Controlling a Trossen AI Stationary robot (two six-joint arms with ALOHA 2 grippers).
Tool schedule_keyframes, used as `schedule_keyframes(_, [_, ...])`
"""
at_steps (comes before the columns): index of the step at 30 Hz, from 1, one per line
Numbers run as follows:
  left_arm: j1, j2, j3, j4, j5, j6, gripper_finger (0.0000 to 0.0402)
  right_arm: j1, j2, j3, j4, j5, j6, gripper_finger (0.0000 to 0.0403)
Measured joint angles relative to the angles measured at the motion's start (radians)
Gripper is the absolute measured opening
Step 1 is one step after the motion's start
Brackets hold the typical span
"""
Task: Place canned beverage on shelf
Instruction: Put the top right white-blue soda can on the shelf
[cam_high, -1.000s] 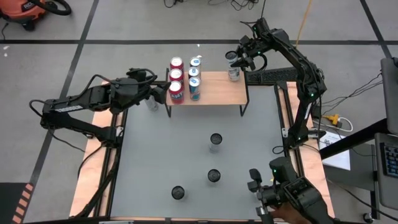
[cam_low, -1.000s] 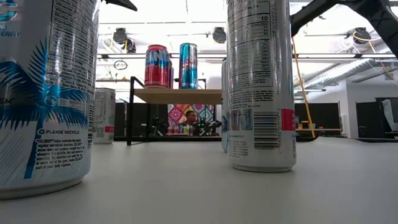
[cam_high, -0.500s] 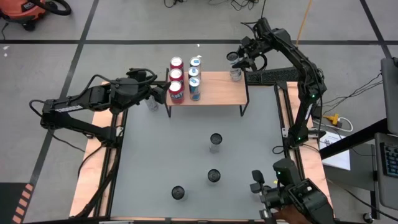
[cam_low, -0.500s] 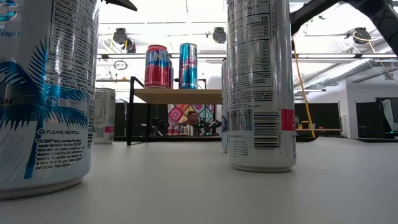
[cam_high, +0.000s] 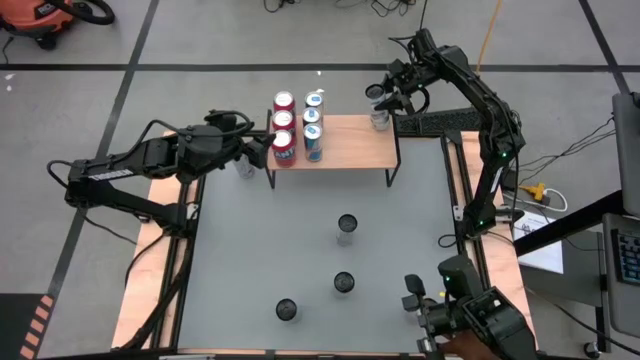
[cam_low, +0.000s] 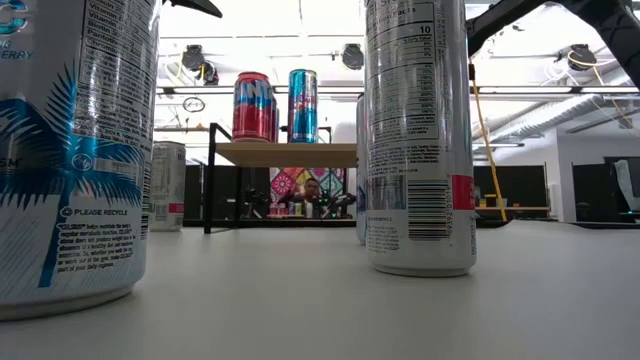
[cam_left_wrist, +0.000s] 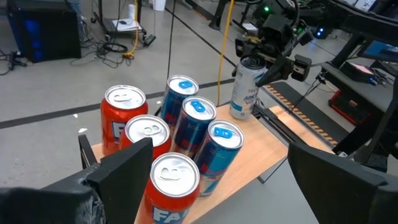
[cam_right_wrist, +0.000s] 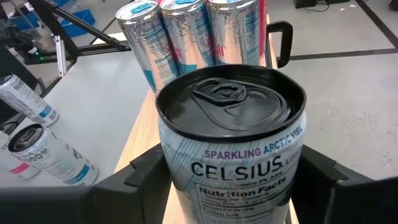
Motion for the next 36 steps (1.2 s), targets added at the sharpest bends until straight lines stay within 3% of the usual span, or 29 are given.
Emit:
schedule_keyframes(9, [0.000,0.000,0.000,0.000,0.004,0.000,0.0372,0.000,-0.002,0.000,-0.003,0.022,0.006,0.0229])
schedule_keyframes(18, [0.000,0.000,0.000,0.000,0.008,0.001,0.0372,0.000,-0.002,0.000,-0.008,0.033,0.024,0.0276])
schedule_keyframes(24, [0.000,0.000,0.000,0.000,0.026,-0.002,0.0372,0.000,-0.006,0.000,-0.031,0.039,0.024,0.0278])
schedule_keyframes(32, [0.000,0.000,0.000,0.000,0.029,0.001,0.0372,-0.002,-0.043,0.000,-0.041,0.146,0.024,0.0278])
schedule_keyframes(36, [0.000,0.000,0.000,0.000,0.029,0.017,0.0372,-0.005,-0.045,0.000,-0.042,0.149,0.024,0.0265])
